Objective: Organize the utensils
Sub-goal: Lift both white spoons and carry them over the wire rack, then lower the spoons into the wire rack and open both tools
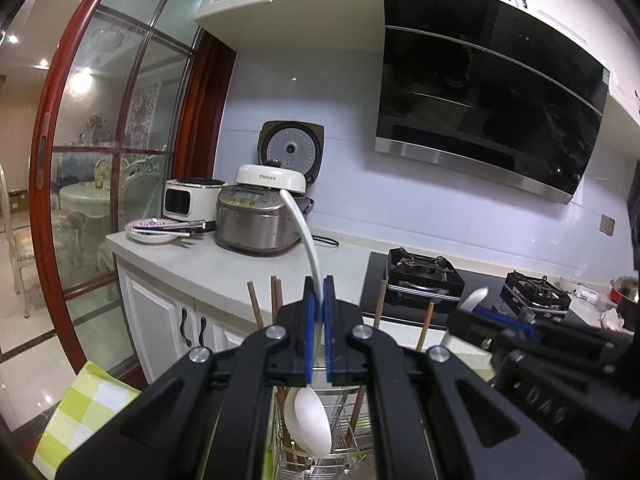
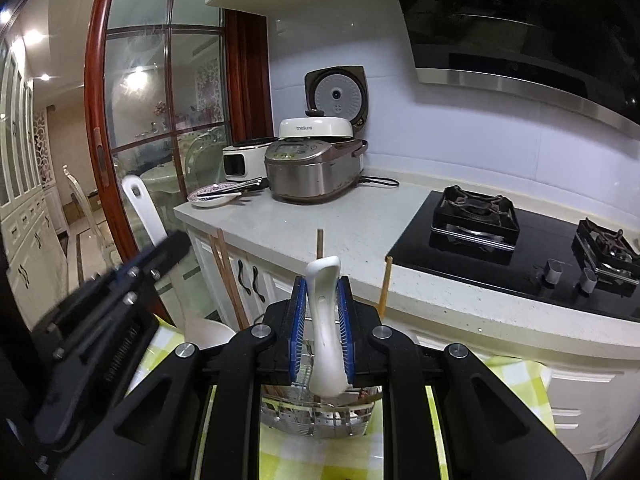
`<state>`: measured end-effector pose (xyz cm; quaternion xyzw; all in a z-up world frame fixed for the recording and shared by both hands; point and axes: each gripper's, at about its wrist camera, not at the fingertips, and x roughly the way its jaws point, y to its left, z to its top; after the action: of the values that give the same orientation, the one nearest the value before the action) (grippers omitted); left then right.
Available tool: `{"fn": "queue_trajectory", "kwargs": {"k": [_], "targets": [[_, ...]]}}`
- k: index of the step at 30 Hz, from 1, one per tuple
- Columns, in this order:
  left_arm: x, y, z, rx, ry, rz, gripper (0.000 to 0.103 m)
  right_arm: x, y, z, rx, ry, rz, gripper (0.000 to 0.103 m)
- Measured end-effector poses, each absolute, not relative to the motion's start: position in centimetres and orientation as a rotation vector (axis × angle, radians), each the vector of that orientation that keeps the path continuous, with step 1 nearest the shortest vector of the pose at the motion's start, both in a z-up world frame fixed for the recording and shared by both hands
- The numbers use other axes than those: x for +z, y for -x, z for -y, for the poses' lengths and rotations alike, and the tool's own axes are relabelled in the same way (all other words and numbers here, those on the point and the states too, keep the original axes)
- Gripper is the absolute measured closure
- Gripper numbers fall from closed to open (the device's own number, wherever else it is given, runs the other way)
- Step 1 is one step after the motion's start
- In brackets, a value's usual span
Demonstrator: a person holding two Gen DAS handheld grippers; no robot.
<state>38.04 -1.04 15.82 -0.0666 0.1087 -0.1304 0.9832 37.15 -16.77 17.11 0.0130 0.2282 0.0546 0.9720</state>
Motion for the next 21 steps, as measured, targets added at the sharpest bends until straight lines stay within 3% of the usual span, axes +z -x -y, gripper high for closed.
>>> {"fn": "queue_trajectory", "kwargs": {"k": [8,21], "targets": [[15.5,-38.8,0.8,-0.265,0.161,-0.21,0.099,17.6,-38.2,17.2,0.124,-0.048,-0.446,0.088],[12.7,-39.4,2.0,-0.281,0.139,-0.209,0.099,13.4,-39.5,16.6,0.069,0.002,-0.45,0.088]]}}
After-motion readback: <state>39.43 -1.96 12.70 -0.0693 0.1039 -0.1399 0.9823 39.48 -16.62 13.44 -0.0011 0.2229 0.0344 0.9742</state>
